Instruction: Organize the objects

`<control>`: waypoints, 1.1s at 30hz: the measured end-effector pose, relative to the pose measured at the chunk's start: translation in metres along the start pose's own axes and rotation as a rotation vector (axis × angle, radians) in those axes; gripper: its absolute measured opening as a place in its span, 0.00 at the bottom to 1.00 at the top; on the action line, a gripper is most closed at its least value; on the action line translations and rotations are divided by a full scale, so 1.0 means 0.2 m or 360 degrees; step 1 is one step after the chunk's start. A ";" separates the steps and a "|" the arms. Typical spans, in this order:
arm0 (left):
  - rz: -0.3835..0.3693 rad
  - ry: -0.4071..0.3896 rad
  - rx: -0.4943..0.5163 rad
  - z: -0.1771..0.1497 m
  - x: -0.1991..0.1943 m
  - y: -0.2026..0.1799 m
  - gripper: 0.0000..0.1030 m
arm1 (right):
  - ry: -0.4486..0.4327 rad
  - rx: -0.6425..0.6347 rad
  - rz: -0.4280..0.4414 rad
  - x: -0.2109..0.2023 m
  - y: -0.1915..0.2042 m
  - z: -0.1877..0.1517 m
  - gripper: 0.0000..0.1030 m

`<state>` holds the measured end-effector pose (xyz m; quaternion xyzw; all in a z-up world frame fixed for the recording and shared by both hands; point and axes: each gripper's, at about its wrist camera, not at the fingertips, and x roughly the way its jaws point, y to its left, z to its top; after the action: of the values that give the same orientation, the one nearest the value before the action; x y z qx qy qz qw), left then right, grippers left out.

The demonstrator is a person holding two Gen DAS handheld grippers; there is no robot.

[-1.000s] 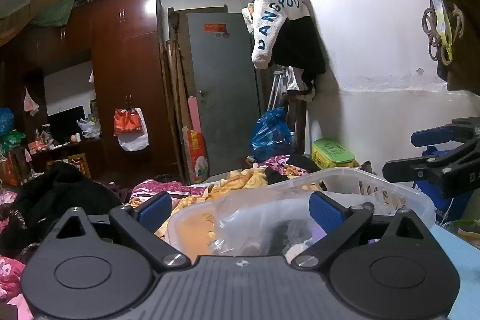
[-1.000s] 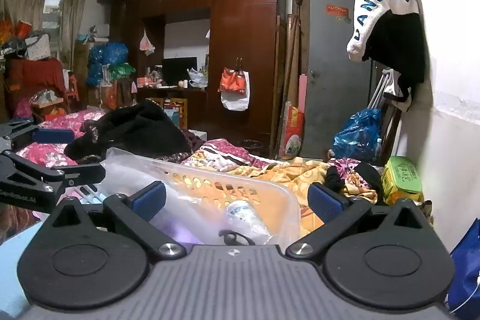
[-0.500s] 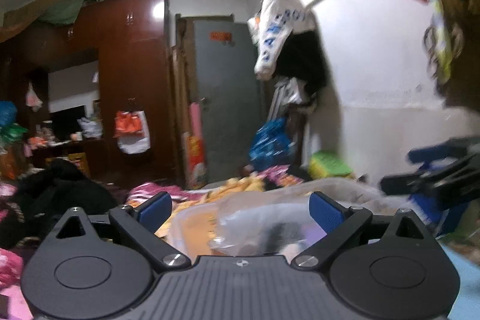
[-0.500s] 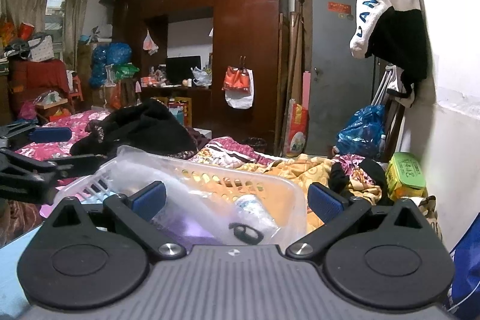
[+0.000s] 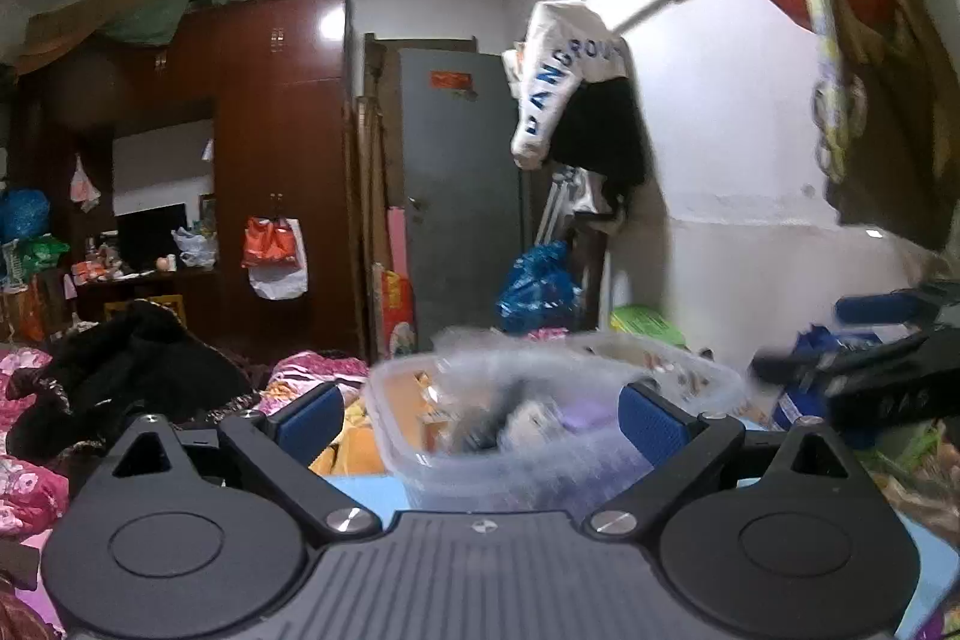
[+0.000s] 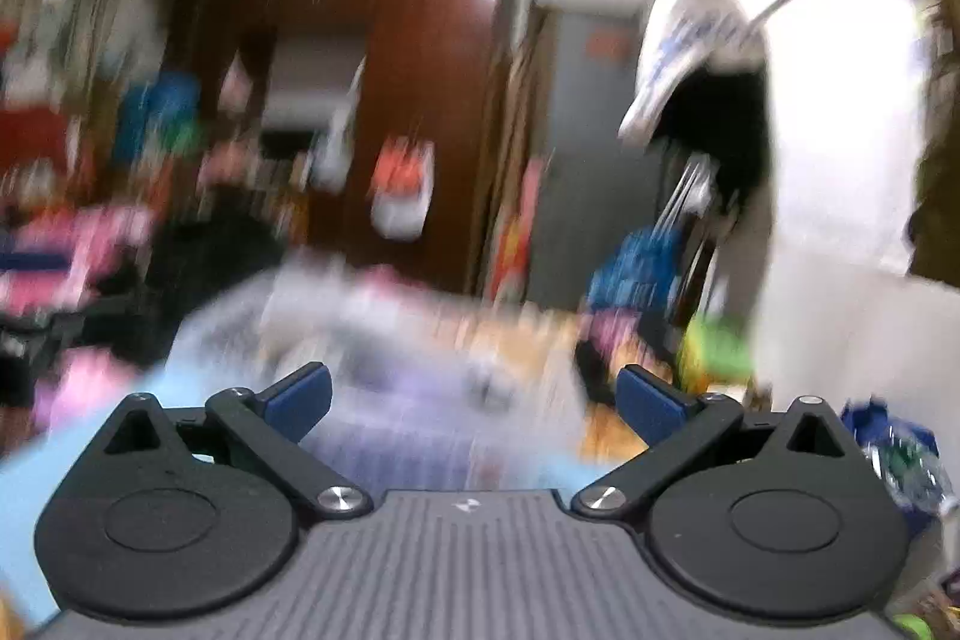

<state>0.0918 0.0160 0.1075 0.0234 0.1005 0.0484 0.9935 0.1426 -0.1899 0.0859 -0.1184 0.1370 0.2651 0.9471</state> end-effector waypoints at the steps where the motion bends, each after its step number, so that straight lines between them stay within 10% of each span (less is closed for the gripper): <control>1: -0.0002 0.0030 0.0017 -0.02 -0.02 -0.02 0.97 | -0.0004 -0.0006 0.0010 -0.01 0.01 -0.03 1.00; 33: -0.0033 0.0154 -0.0076 -0.27 -0.18 -0.17 0.96 | 0.0067 0.0332 0.0059 -0.24 -0.04 -0.31 1.00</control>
<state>0.0492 -0.0194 0.0607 -0.0038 0.1475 0.0416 0.9882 0.0955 -0.2377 0.0449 -0.0222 0.1857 0.2645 0.9461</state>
